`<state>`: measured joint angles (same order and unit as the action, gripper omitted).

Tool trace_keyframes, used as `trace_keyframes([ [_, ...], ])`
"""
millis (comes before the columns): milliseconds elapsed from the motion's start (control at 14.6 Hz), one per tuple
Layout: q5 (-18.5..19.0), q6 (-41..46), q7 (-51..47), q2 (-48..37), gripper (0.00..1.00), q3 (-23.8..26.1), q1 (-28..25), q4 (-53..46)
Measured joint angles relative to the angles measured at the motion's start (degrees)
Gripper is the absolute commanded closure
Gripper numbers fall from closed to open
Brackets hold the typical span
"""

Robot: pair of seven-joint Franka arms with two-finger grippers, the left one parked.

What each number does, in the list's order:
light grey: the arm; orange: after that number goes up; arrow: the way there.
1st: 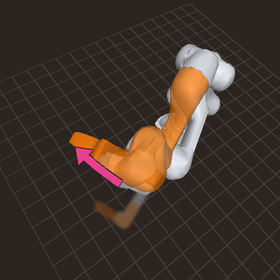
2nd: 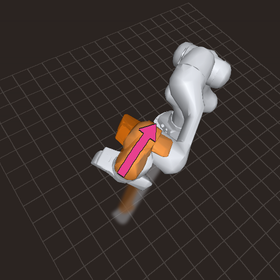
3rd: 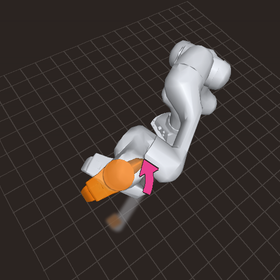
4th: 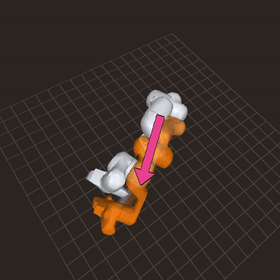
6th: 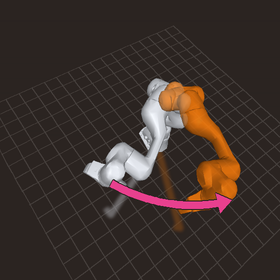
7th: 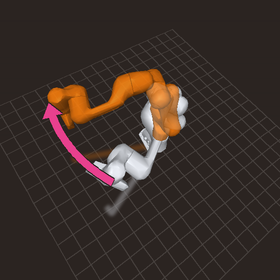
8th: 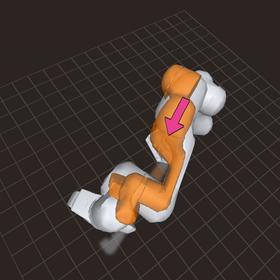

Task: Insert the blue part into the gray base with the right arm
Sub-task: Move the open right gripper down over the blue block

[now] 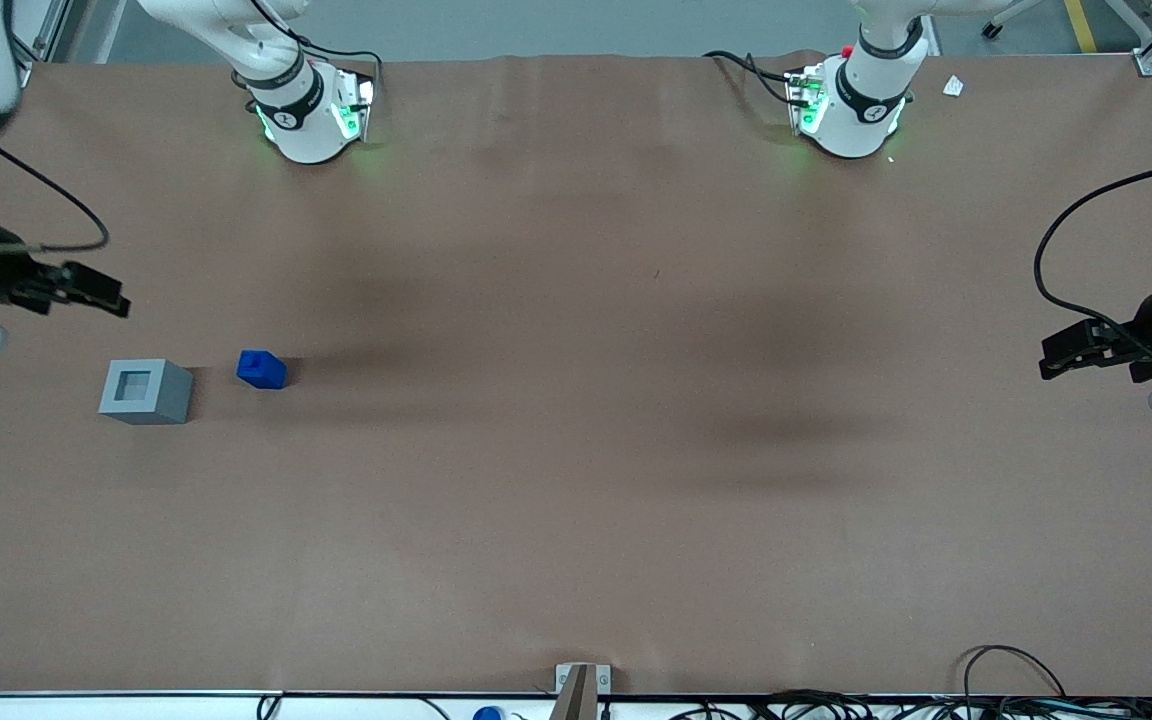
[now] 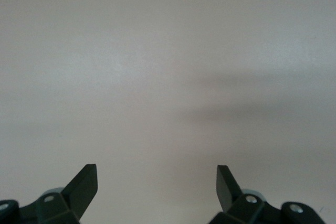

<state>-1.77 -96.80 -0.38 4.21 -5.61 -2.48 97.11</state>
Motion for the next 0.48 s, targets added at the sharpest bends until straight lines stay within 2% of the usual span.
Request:
trace_keyframes([
  [481,0.0,-11.3,0.0,0.5,0.00,0.0,0.0,12.7],
])
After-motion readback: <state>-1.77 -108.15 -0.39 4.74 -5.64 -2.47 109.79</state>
